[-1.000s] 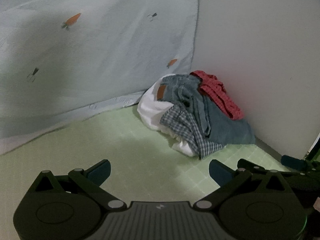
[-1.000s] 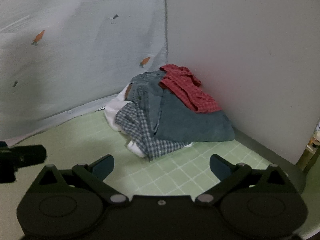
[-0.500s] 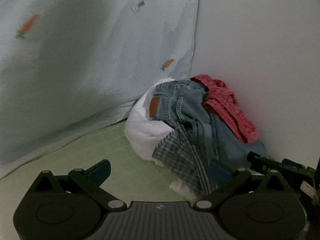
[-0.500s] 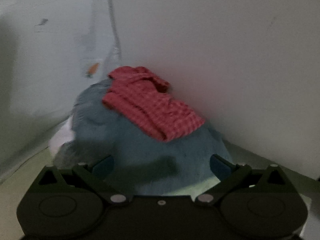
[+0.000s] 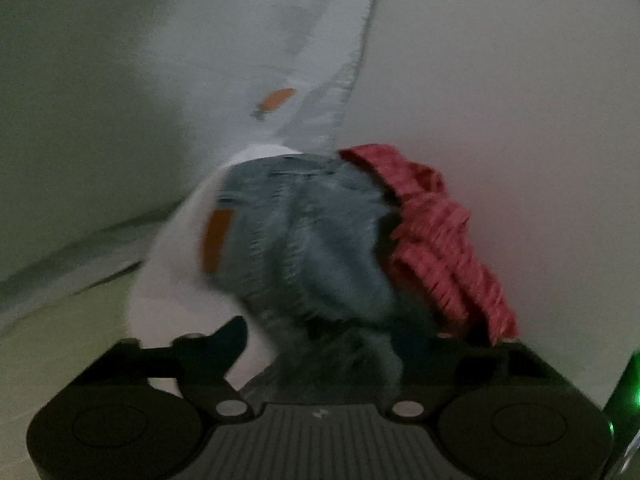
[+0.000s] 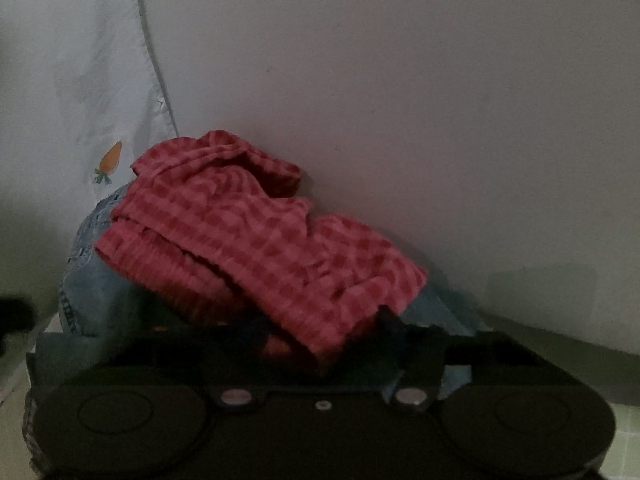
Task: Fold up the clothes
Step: 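Reach both grippers into the pile and grasp the red checked shorts, then lift the red shorts with both grippers and carry them onto the open sheet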
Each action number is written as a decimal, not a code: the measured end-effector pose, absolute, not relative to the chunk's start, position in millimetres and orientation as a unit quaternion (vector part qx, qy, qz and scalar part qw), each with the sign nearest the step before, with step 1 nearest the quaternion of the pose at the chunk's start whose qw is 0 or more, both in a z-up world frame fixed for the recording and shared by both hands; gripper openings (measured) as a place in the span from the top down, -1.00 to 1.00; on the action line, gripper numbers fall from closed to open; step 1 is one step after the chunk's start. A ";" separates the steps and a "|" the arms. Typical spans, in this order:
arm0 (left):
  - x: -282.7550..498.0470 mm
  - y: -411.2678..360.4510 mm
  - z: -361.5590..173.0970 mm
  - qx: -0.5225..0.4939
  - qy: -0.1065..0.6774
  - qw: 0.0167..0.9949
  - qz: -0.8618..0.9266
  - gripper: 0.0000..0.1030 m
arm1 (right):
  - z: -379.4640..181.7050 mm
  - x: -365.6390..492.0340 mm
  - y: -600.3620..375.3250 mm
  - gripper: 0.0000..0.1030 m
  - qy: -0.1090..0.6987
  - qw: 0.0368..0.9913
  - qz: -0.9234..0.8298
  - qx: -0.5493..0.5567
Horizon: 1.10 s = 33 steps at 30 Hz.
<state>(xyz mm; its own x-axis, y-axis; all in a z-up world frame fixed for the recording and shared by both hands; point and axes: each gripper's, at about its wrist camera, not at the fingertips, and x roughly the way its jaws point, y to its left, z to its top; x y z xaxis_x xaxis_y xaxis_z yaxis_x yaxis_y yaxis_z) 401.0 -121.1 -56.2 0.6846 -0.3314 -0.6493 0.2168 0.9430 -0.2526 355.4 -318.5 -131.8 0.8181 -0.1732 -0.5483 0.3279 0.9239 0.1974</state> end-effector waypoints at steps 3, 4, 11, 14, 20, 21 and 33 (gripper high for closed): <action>422.9 -141.9 -59.6 -0.098 0.363 0.907 -0.190 -0.18 | -136.1 360.8 -316.1 0.34 0.273 0.944 -0.127 0.136; 429.7 -150.7 -62.1 -0.101 0.359 0.906 -0.202 -0.14 | -137.0 362.2 -315.1 0.40 0.273 0.944 -0.127 0.131; 454.7 -180.0 -78.7 -0.108 0.363 0.904 -0.198 0.87 | -129.7 358.9 -308.2 0.78 0.270 0.949 -0.121 0.110; 447.2 -172.8 -70.4 -0.122 0.355 0.907 -0.189 0.92 | -117.9 350.7 -302.4 0.86 0.256 0.954 -0.115 0.104; 403.0 -148.7 -29.4 -0.110 0.318 0.926 -0.169 0.92 | -74.2 313.8 -284.9 0.91 0.203 0.970 -0.089 0.098; 393.0 -143.9 -20.8 -0.106 0.311 0.930 -0.163 0.92 | -65.7 305.0 -280.3 0.91 0.193 0.973 -0.079 0.097; 176.3 -10.2 77.6 -0.124 0.205 0.971 -0.013 0.92 | 27.5 154.5 -173.0 0.91 0.109 0.982 0.126 0.087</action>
